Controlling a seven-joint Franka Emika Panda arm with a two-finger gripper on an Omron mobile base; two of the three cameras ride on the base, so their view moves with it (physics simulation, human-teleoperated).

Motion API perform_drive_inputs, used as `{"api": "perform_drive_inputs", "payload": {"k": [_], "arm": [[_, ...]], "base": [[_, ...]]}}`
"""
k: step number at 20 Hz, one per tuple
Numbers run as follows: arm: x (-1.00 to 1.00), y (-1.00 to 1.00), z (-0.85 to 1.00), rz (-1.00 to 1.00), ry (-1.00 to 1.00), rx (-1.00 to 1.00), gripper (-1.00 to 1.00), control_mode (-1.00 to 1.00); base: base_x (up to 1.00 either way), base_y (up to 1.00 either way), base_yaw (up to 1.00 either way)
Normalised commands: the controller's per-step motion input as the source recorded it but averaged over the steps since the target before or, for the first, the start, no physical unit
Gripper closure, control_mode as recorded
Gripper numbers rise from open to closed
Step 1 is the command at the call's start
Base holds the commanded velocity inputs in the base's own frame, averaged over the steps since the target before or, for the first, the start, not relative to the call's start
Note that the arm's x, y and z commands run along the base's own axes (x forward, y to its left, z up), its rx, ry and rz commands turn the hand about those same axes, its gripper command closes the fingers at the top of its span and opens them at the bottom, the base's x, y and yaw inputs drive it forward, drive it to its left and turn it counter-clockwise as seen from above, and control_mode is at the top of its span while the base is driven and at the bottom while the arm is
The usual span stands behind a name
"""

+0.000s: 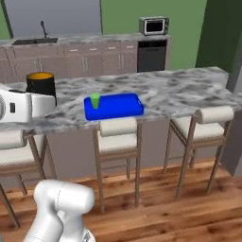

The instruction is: There is a tray on the dining counter. Grab the cup, mug, and pitcher and place them on the tray. The pitcher may be placed next to the tray if it cannot fit the tray.

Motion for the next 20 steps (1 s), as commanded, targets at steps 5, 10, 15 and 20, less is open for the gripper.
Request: {"api": "perform_drive_inputs", "payload": {"k": [5,10,15,20], "arm": [[0.00,0.00,0.00,0.00,0.00,0.00,1.00,1.00],[0.00,0.00,0.00,0.00,0.00,0.00,1.00,1.00],[0.00,0.00,0.00,0.00,0.00,0.00,1.00,1.00],[0.00,0.00,0.00,0.00,0.00,0.00,1.00,1.00]], "base": [[0.48,-0.10,0.44],[0.29,-0.53,0.23],[0.31,-0.80,0.24],[0.26,-0.73,0.27]]}}
